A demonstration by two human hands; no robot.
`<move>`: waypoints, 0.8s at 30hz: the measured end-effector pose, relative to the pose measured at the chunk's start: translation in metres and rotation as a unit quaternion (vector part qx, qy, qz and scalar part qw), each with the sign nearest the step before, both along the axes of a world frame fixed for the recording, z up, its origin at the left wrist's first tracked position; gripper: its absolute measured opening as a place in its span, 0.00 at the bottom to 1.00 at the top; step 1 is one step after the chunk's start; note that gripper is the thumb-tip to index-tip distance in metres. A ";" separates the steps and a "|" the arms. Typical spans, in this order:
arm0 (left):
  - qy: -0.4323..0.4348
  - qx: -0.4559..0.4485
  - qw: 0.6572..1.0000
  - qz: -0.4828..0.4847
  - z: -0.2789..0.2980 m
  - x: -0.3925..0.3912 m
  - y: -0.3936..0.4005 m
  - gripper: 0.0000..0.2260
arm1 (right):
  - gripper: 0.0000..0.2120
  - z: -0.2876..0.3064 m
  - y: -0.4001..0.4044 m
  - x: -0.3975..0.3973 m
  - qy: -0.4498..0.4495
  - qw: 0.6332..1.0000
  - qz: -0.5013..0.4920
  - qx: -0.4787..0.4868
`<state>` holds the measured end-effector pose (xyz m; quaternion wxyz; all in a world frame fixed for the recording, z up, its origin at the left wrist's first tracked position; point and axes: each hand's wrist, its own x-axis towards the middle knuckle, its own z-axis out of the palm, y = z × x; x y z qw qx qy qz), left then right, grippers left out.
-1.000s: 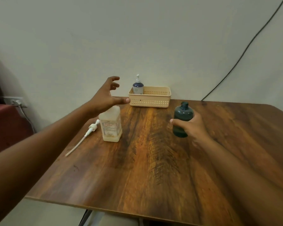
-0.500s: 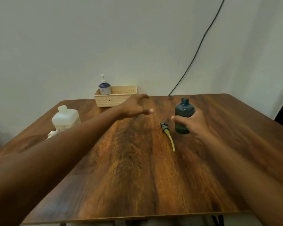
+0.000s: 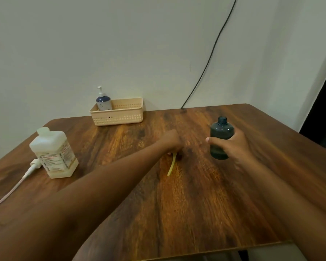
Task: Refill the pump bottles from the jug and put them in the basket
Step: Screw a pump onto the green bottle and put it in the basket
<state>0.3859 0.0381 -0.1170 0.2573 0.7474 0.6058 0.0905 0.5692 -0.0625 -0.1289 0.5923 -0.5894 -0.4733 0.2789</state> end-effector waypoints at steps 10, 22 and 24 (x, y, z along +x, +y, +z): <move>-0.060 0.030 0.998 0.013 0.012 -0.034 0.009 0.09 | 0.25 -0.006 0.005 -0.028 -0.007 0.999 0.034 0.003; -0.205 0.048 0.975 0.074 0.068 -0.163 0.008 0.17 | 0.31 -0.005 0.032 -0.131 -0.008 0.993 0.119 -0.016; -0.222 0.059 0.970 0.081 0.080 -0.182 0.005 0.18 | 0.28 -0.003 0.036 -0.152 -0.005 0.991 0.130 -0.014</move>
